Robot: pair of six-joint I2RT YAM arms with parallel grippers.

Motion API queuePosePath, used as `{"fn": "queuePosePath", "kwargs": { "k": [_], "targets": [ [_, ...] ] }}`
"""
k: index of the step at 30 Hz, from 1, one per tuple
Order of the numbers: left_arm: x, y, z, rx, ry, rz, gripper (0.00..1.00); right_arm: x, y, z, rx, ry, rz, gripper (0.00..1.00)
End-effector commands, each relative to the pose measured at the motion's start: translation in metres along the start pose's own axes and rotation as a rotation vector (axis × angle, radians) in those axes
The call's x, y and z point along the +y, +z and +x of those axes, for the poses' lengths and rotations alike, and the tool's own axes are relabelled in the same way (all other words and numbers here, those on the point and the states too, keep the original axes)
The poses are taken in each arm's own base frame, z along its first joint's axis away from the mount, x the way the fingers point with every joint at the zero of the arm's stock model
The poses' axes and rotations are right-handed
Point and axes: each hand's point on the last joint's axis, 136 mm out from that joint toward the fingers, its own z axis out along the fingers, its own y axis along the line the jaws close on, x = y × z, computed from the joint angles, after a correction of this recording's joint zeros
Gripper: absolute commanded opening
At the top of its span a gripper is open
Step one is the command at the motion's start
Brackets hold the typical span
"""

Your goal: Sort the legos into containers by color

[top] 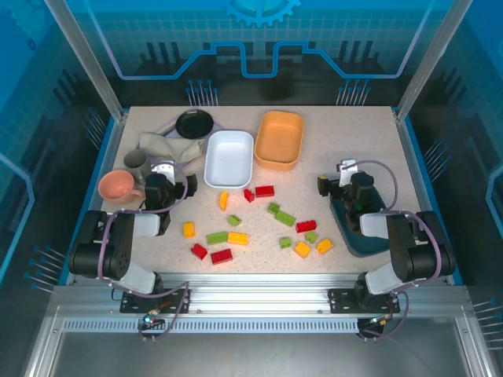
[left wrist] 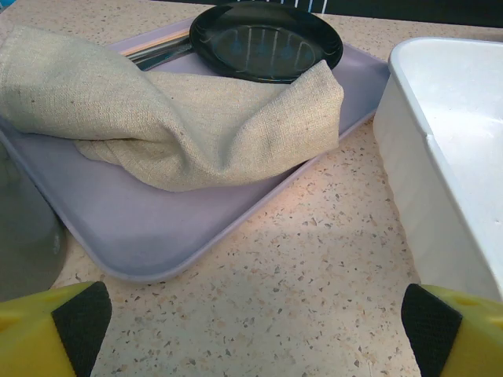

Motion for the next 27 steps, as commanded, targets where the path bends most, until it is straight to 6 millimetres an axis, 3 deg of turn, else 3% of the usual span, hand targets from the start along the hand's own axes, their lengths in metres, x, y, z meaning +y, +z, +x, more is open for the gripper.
{"fn": "queuePosePath", "kwargs": {
  "k": [1, 20, 23, 25, 27],
  "targets": [
    [-0.001, 0.0, -0.006, -0.024, 0.01, -0.004, 0.99, -0.005, 0.002, -0.007, -0.022, 0.002, 0.007, 1.0],
    [-0.004, -0.001, -0.008, -0.025, 0.017, 0.013, 0.99, -0.005, 0.001, -0.009, -0.028, 0.002, 0.007, 1.0],
    [-0.013, -0.009, -0.029, 0.023, 0.067, -0.015, 0.99, -0.012, -0.006, -0.027, -0.009, 0.002, 0.06, 1.0],
    [-0.02, -0.023, -0.055, -0.035, 0.098, -0.061, 0.99, -0.017, -0.019, -0.045, -0.012, -0.003, 0.121, 1.0],
    [-0.033, -0.038, -0.082, -0.093, 0.069, -0.064, 0.99, -0.019, -0.04, -0.084, -0.128, 0.0, 0.157, 1.0]
  ]
}}
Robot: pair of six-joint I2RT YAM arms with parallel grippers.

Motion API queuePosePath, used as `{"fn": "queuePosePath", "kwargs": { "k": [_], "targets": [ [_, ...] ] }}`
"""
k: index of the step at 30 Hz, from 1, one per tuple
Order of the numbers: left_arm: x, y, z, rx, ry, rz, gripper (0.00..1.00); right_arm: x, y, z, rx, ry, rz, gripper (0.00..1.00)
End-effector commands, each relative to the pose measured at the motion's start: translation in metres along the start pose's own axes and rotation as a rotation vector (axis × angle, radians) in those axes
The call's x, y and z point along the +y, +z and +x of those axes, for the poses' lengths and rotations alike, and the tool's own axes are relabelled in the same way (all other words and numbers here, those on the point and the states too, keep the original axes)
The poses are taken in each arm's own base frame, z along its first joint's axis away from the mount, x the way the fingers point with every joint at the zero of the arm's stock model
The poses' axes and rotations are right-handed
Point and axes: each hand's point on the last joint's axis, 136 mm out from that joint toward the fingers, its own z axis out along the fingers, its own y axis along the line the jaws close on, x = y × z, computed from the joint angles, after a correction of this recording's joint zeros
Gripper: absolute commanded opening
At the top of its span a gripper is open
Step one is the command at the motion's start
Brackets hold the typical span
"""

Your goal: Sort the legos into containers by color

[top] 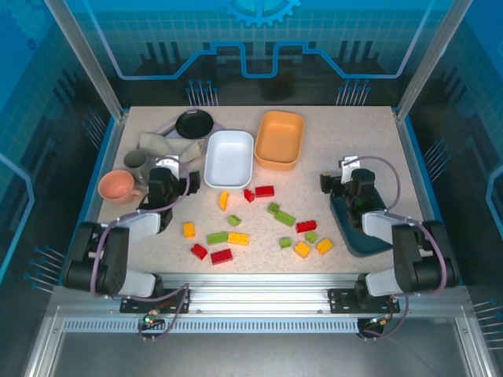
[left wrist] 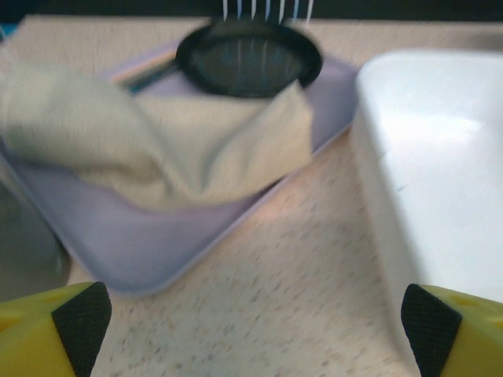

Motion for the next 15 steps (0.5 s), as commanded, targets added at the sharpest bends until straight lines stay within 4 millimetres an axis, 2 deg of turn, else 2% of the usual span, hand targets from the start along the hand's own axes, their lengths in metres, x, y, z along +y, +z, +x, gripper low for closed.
{"fn": "queuePosePath", "kwargs": {
  "k": [1, 5, 6, 7, 8, 9, 10, 11, 12, 13, 15],
  "targets": [
    [-0.011, -0.028, -0.06, -0.098, 0.004, -0.057, 0.99, -0.012, -0.035, -0.078, -0.167, 0.015, 0.095, 1.0],
    [-0.047, -0.067, -0.121, -0.216, 0.001, -0.019, 0.99, -0.015, -0.086, -0.166, -0.255, 0.053, 0.141, 1.0],
    [-0.053, -0.075, -0.134, -0.238, -0.006, -0.007, 0.99, -0.02, -0.094, -0.177, -0.221, 0.135, 0.148, 1.0],
    [-0.058, -0.083, -0.147, -0.251, -0.035, 0.001, 0.99, -0.025, -0.099, -0.176, -0.123, 0.28, 0.118, 1.0],
    [-0.058, -0.088, -0.156, -0.247, -0.125, 0.002, 0.99, -0.028, -0.103, -0.163, -0.001, 0.412, 0.11, 1.0],
    [-0.048, -0.09, -0.157, -0.19, -0.311, -0.037, 0.99, -0.027, -0.107, -0.143, 0.134, 0.534, 0.112, 1.0],
    [-0.041, -0.097, -0.141, -0.02, -0.462, -0.074, 0.99, -0.01, -0.102, -0.137, 0.209, 0.537, -0.011, 1.0],
    [-0.038, -0.105, -0.128, 0.105, -0.538, -0.1, 0.99, 0.003, -0.1, -0.132, 0.259, 0.504, -0.088, 0.9],
    [-0.041, -0.103, -0.126, 0.159, -0.568, -0.086, 0.99, 0.008, -0.101, -0.117, 0.353, 0.482, -0.063, 0.76],
    [-0.059, -0.098, -0.123, 0.235, -0.571, 0.025, 0.99, 0.009, -0.106, -0.099, 0.451, 0.448, 0.004, 0.66],
    [-0.078, -0.094, -0.114, 0.335, -0.579, 0.118, 0.99, 0.018, -0.117, -0.063, 0.624, 0.374, 0.047, 0.56]
  ]
}}
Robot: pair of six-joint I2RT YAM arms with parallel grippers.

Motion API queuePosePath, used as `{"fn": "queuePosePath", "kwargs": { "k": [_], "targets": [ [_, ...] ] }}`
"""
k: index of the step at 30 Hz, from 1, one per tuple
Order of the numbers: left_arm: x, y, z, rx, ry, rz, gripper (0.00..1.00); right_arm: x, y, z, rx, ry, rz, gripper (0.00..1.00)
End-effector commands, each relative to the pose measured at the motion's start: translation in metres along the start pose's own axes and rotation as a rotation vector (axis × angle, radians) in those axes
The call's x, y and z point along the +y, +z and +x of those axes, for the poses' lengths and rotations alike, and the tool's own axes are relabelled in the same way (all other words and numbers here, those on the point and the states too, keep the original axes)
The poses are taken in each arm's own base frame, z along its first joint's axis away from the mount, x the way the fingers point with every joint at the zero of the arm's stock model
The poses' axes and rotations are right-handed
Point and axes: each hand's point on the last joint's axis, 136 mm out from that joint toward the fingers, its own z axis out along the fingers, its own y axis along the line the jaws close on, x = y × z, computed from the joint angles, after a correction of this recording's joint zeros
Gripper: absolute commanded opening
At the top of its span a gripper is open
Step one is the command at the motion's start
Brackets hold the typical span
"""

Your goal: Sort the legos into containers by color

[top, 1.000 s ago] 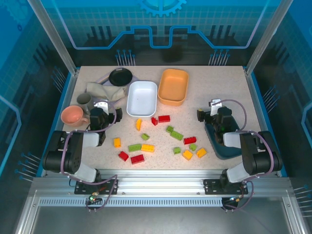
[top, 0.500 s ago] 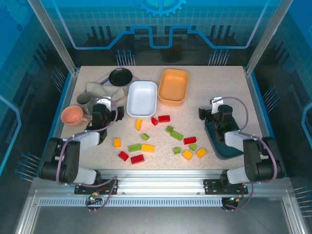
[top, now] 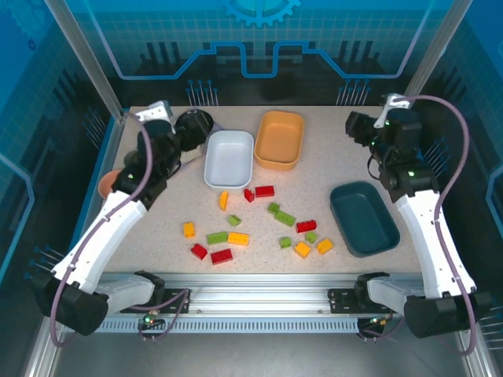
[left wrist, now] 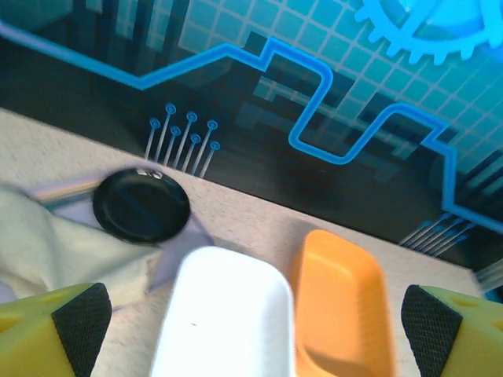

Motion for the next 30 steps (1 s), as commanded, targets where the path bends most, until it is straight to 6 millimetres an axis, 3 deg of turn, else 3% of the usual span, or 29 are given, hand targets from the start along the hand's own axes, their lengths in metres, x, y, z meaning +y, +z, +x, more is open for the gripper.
{"fn": "queuePosePath", "kwargs": {
  "k": [1, 4, 7, 12, 17, 22, 27, 30],
  "targets": [
    [0.018, -0.002, 0.094, 0.429, -0.139, -0.072, 0.99, -0.031, -0.009, 0.153, 0.625, -0.045, 0.194, 0.53],
    [0.004, -0.01, 0.129, 0.551, -0.121, -0.018, 0.99, -0.049, -0.023, 0.203, 0.794, -0.124, 0.277, 0.49],
    [0.001, -0.023, 0.166, 0.672, -0.114, 0.001, 0.99, -0.061, -0.027, 0.24, 0.92, -0.155, 0.301, 0.5],
    [-0.003, -0.043, 0.21, 0.774, -0.07, 0.022, 0.99, -0.075, -0.013, 0.278, 1.063, -0.235, 0.349, 0.51],
    [-0.002, -0.051, 0.226, 0.806, -0.066, 0.016, 0.98, -0.079, 0.002, 0.295, 1.101, -0.271, 0.347, 0.47],
    [-0.005, -0.052, 0.229, 0.81, -0.067, 0.024, 0.96, -0.083, 0.016, 0.304, 1.128, -0.275, 0.35, 0.3],
    [-0.006, -0.052, 0.229, 0.814, -0.063, 0.022, 0.94, -0.082, 0.042, 0.289, 1.076, -0.3, 0.345, 0.09],
    [-0.007, -0.051, 0.229, 0.817, -0.061, 0.019, 0.93, -0.079, 0.065, 0.273, 1.039, -0.276, 0.342, 0.03]
  ]
}}
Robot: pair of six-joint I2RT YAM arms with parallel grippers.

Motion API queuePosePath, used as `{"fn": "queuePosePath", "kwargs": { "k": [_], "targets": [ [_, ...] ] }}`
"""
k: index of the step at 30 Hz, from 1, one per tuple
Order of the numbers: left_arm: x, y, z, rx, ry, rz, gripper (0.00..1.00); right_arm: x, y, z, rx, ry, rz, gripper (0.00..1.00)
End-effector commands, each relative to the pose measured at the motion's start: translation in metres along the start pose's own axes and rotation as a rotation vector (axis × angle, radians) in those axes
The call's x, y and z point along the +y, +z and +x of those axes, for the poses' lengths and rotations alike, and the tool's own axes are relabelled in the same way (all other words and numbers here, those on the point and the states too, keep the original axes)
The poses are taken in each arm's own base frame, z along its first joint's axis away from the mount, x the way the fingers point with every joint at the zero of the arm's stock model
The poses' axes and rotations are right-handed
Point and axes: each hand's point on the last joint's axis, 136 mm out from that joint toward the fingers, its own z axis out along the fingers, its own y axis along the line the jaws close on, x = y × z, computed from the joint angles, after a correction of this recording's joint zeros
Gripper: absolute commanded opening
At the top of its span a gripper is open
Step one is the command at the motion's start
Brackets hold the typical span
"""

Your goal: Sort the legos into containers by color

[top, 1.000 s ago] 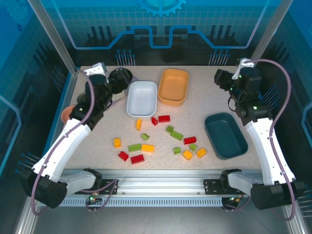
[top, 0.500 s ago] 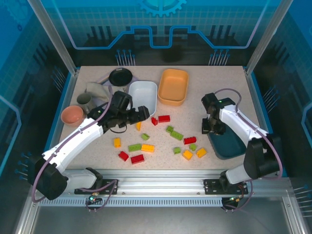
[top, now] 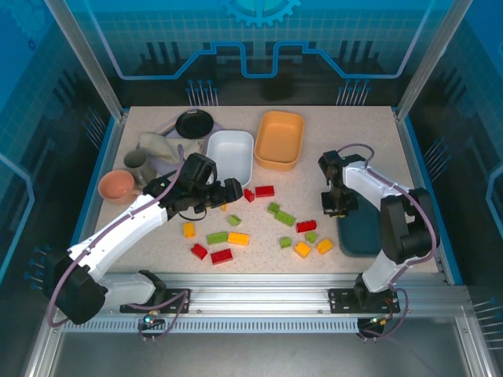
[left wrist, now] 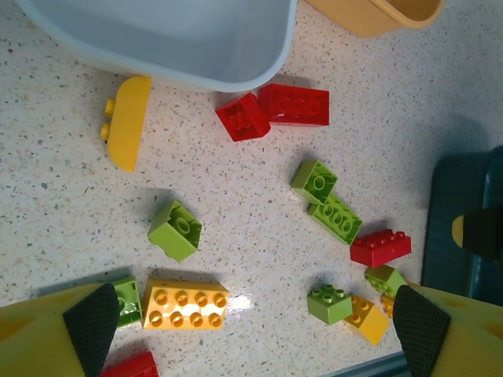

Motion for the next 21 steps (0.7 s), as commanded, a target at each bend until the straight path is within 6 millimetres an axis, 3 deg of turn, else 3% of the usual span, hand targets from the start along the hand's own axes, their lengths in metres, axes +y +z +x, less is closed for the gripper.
{"fn": "queuePosePath", "kwargs": {
  "k": [1, 12, 15, 21],
  "targets": [
    [-0.005, -0.004, 0.005, 0.022, 0.002, 0.017, 0.93, -0.001, -0.01, -0.046, -0.087, 0.034, -0.027, 0.02],
    [-0.005, -0.007, 0.001, 0.012, 0.002, 0.0, 0.92, 0.035, -0.04, -0.189, -0.191, 0.195, -0.198, 0.0],
    [-0.009, -0.012, -0.005, -0.012, 0.002, 0.012, 0.92, 0.05, -0.041, -0.217, -0.194, 0.242, -0.277, 0.01],
    [-0.037, -0.043, -0.038, -0.168, 0.054, 0.101, 0.92, 0.075, -0.04, -0.241, -0.189, 0.289, -0.405, 0.17]
  ]
}}
